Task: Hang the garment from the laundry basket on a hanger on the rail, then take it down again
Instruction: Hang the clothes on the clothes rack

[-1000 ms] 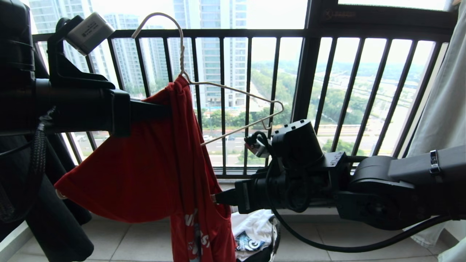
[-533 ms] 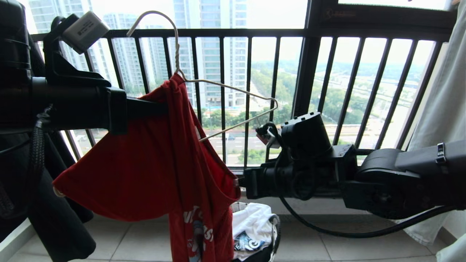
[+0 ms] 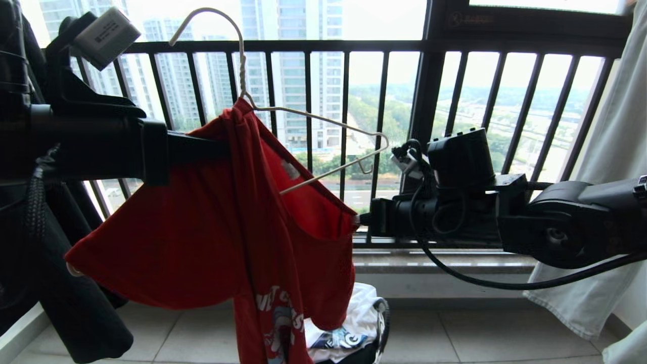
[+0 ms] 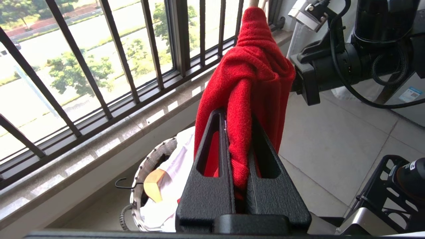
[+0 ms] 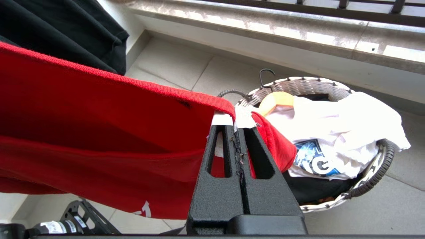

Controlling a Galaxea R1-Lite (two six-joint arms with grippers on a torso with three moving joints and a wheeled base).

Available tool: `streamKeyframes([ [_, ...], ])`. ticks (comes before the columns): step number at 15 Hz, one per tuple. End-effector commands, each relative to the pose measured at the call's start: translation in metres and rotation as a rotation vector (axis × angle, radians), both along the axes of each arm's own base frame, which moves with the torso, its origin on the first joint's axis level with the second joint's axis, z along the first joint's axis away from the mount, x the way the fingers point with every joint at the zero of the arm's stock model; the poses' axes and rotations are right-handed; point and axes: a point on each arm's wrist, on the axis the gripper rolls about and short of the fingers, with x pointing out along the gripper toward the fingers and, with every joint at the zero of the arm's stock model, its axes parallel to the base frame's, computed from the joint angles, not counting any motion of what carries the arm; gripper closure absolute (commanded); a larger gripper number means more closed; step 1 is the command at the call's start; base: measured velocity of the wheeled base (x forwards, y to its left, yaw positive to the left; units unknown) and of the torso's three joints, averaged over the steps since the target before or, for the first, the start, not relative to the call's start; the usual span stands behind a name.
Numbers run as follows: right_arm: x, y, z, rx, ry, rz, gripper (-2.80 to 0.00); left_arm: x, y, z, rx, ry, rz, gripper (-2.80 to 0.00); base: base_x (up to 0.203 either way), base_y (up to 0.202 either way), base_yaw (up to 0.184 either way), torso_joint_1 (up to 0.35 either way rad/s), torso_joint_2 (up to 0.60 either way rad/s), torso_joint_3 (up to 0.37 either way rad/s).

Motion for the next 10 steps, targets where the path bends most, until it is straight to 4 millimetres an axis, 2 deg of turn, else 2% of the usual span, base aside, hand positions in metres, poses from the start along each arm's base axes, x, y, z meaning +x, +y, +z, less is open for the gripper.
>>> streamKeyframes([
  [1, 0.009, -0.013, 0.008, 0.016, -0.023, -0.045, 0.00, -0.004, 0.001, 0.002, -0.004, -0.007, -0.011, 0.00, 0.000, 0.000, 0.000, 0.000, 0.00, 0.000],
  [5, 0.024, -0.037, 0.021, 0.009, -0.006, -0.121, 0.00, -0.003, -0.001, -0.001, 0.002, 0.004, -0.018, 0.00, 0.000, 0.000, 0.000, 0.000, 0.00, 0.000],
  [10, 0.027, -0.053, 0.033, -0.002, 0.070, -0.123, 0.00, -0.002, -0.004, -0.004, 0.008, 0.012, -0.032, 0.00, 0.000, 0.000, 0.000, 0.000, 0.00, 0.000],
])
